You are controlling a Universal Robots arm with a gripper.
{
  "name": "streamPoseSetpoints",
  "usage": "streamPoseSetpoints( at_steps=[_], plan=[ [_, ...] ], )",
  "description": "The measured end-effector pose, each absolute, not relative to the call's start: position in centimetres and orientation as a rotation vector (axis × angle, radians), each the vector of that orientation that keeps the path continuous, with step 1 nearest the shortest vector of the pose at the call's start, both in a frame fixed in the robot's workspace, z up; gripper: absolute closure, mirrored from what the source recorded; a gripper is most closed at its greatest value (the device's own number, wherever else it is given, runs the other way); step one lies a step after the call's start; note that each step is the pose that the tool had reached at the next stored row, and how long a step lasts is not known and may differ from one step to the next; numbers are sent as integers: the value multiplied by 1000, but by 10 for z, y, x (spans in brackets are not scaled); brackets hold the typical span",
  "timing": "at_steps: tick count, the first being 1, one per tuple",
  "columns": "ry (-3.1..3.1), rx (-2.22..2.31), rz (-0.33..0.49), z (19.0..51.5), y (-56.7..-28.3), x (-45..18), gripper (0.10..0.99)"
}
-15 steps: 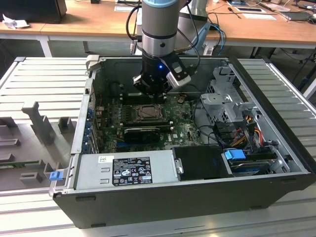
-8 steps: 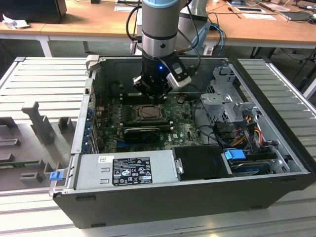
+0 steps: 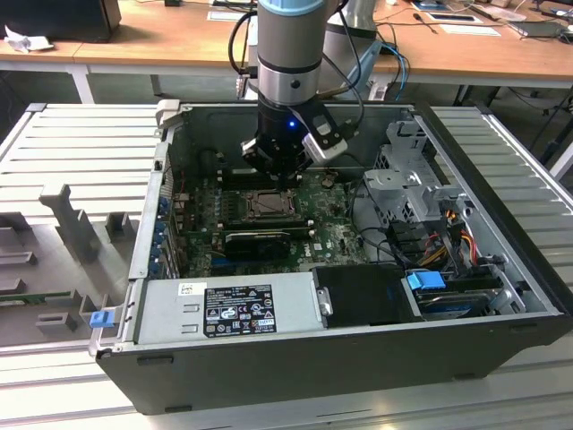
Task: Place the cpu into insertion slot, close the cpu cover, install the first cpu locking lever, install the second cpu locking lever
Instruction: 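Install the second cpu locking lever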
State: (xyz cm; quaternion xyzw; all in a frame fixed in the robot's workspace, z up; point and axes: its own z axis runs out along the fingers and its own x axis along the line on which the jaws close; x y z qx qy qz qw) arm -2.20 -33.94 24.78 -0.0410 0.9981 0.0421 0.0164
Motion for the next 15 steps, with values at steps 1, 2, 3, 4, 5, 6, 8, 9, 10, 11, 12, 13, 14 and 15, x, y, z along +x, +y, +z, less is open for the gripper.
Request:
streamPoseSetpoints(
  at_steps=[1, 2, 3, 4, 5, 6, 8, 9, 10, 11, 12, 13, 14, 15],
  plan=[
    [3103, -127, 131, 248, -340, -22, 980],
    [3103, -127, 131, 248, -340, -22, 980],
    [3103, -127, 131, 248, -340, -22, 980],
    [3103, -127, 131, 248, -341, -22, 980],
    [3103, -127, 131, 248, -341, -22, 980],
    [3103, -127, 131, 248, -341, -22, 980],
    [3103, -127, 131, 248, -342, -22, 980],
    [3103, -127, 131, 248, -342, -22, 980],
    [3103, -127, 131, 248, -342, -22, 980],
    [3103, -127, 131, 248, -343, -22, 980],
    [3103, -127, 131, 248, -343, -22, 980],
    [3103, -127, 131, 248, -343, -22, 980],
    [3103, -127, 131, 248, -344, -22, 980],
    [3103, -128, 131, 248, -344, -22, 980]
  ],
)
